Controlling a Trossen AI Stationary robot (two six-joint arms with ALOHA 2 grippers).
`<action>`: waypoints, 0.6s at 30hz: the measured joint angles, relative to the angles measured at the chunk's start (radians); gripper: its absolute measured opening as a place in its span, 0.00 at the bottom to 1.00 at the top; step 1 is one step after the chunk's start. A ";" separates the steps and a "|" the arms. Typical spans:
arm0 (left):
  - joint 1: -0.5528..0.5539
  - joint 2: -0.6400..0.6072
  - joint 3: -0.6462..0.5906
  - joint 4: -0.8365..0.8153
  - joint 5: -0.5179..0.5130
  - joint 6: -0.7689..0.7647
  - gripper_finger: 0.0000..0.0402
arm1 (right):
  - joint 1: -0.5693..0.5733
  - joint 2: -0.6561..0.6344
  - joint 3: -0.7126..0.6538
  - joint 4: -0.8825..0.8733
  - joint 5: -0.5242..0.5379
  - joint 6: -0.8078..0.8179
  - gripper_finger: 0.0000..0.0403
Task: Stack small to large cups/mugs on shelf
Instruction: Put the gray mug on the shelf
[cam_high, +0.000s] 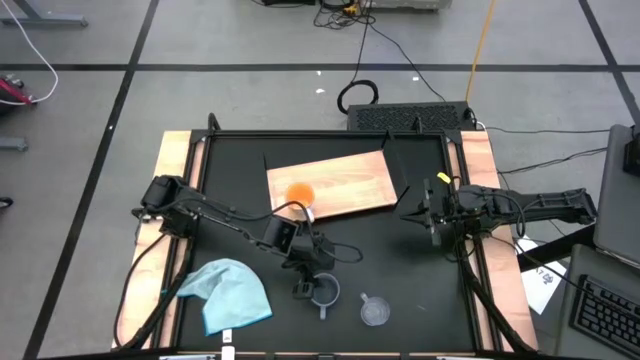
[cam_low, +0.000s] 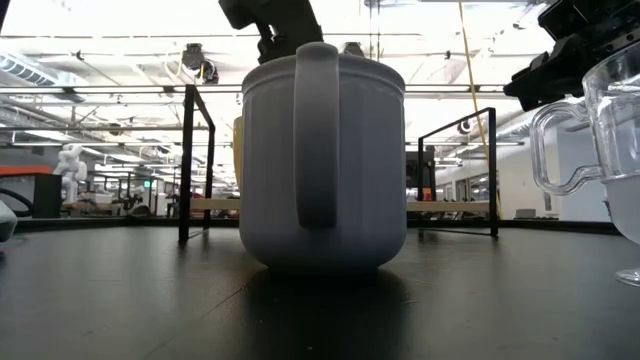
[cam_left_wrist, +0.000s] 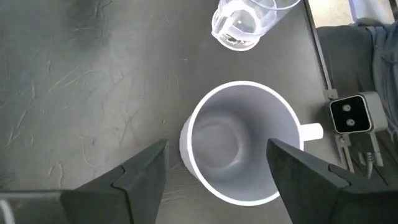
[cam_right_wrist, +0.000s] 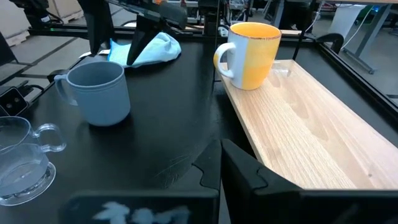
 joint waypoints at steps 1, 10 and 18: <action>0.001 0.000 0.000 0.000 -0.001 0.001 0.67 | 0.000 0.000 0.000 0.000 0.000 0.000 0.00; 0.002 0.061 -0.002 0.007 0.011 0.031 0.67 | 0.000 0.001 -0.001 -0.005 0.000 0.000 0.00; 0.016 0.064 -0.002 0.006 -0.015 0.034 0.67 | 0.000 0.005 -0.001 -0.006 0.000 0.003 0.00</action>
